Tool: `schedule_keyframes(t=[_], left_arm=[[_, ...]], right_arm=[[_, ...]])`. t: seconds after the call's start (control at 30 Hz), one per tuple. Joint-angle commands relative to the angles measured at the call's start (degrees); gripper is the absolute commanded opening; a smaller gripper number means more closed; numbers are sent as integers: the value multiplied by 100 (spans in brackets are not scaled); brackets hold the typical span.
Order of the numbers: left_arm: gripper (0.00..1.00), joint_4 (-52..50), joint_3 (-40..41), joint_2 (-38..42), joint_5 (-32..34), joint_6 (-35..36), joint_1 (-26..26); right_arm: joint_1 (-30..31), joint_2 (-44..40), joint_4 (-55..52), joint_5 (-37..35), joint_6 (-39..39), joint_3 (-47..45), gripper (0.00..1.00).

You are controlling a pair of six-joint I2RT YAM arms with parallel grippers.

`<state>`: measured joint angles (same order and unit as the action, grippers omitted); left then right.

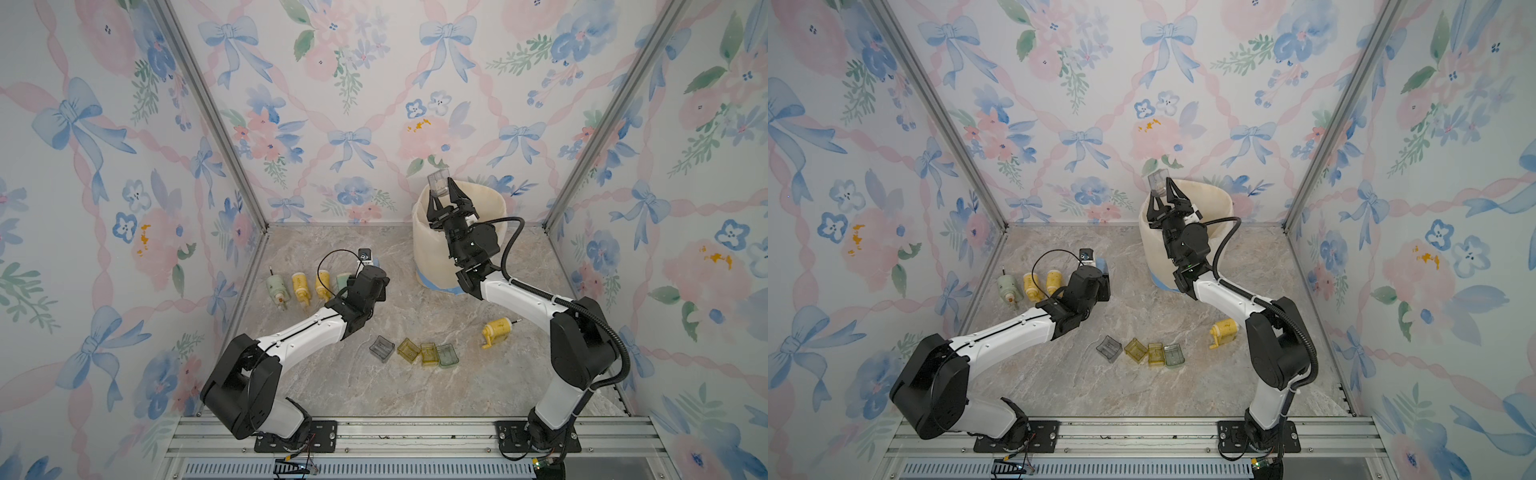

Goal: Take out the pencil sharpener tray and clean the shavings
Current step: Pour the shavings into the trash bin.

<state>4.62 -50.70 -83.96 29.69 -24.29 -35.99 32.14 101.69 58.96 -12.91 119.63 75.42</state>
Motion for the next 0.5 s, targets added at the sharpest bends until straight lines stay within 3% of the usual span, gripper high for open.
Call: schedule_keyframes(t=[0.0,0.23,0.47], left_arm=[[0,188,-189,-220,336,16,-14],[0,357,-320,-677,583,-13,6],[0,705,-350,-1045,357,-33,65]], right_arm=[[130,-304,344,31,512,313,46],[109,-598,407,63,343,26,47],[-41,-128,842,-63,862,-390,46]])
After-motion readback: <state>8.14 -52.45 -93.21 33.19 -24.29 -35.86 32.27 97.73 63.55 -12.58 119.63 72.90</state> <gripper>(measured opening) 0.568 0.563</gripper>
